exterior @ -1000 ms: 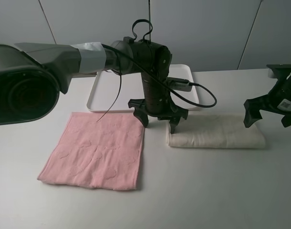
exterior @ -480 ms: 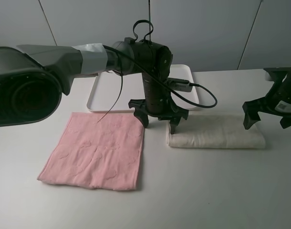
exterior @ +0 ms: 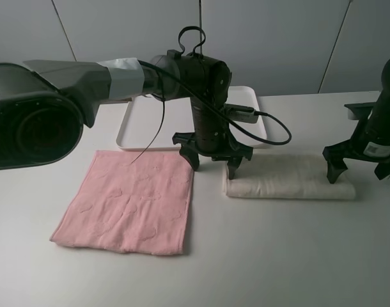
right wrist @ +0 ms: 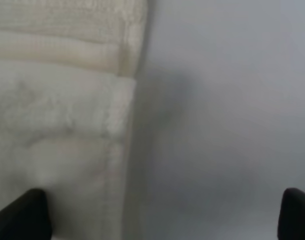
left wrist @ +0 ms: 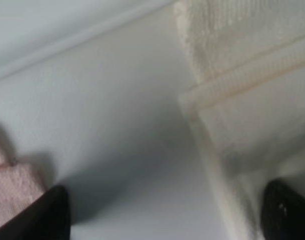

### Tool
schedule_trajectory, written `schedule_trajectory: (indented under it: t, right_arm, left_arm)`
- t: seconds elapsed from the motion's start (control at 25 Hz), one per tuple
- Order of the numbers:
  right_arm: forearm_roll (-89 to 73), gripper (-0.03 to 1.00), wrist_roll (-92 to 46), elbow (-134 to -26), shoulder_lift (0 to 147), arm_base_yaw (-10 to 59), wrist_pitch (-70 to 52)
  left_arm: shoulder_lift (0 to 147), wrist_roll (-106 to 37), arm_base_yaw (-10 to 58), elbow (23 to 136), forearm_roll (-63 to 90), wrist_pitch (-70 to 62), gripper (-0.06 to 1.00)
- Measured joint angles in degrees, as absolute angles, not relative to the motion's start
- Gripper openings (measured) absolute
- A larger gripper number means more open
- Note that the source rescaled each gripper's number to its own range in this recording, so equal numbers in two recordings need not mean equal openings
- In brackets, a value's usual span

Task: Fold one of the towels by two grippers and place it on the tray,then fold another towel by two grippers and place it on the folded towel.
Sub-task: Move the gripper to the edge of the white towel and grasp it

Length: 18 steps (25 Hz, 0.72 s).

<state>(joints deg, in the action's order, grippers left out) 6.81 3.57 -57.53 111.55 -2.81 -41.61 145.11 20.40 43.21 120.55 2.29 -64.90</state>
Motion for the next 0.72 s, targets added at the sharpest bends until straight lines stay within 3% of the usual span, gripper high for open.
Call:
schedule_trajectory:
  t: [0.24,0.4,0.72]
  right_arm:
    - [7.17,0.98,4.84,-58.07,112.73,-2.81,-41.83]
    - [6.33,0.92,4.94,-58.14,113.19,-2.81,-41.97]
    - [3.34,0.57,4.94,-58.14,113.51,-2.81,-41.74]
  left_arm:
    - [145.11,19.77,43.21,120.55,2.29,-64.90,0.99]
    - [145.11,19.38,43.21,120.55,2.29,-64.90,0.99]
    - [145.16,18.20,43.21,120.55,2.52,-64.90,0.99]
